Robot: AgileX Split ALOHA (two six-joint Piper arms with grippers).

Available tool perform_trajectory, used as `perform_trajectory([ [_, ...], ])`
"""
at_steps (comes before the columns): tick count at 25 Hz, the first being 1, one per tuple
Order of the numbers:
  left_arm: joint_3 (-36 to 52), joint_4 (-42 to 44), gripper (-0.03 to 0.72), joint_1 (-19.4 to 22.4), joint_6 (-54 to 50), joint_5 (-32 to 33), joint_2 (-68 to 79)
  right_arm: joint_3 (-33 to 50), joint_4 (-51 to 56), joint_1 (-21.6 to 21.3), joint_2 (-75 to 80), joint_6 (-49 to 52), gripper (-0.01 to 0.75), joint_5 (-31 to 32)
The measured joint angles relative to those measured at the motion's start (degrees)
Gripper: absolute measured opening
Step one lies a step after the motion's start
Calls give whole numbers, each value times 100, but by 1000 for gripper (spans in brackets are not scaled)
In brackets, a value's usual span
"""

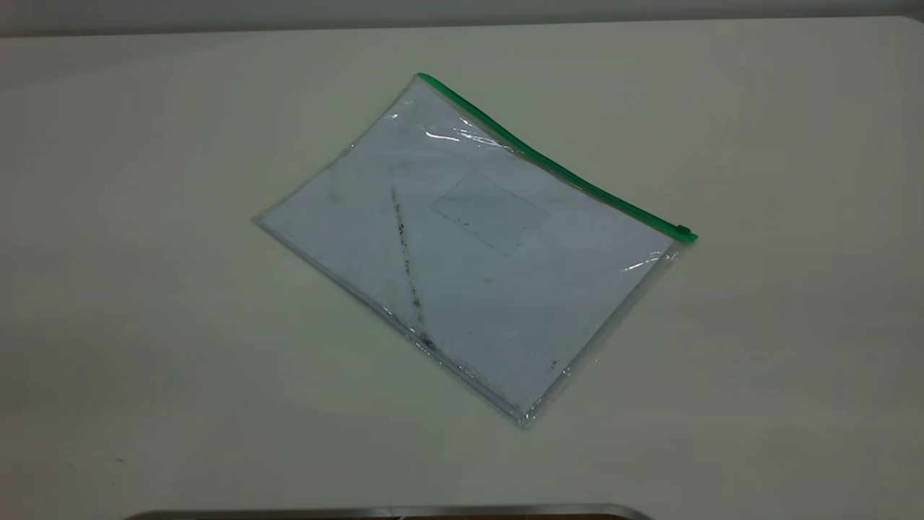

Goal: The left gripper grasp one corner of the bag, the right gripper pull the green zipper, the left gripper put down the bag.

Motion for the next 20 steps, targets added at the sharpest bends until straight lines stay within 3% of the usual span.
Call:
perform_trajectory([
  [14, 0, 114, 588, 27, -159, -2, -48, 0, 0, 0, 0, 0, 569, -5],
  [16, 0, 114, 588, 251, -159, -7, -172, 0, 0, 0, 0, 0, 569, -5],
  [20, 0, 133, 588, 1118, -164, -7, -493, 0, 0, 0, 0, 0, 569, -5],
])
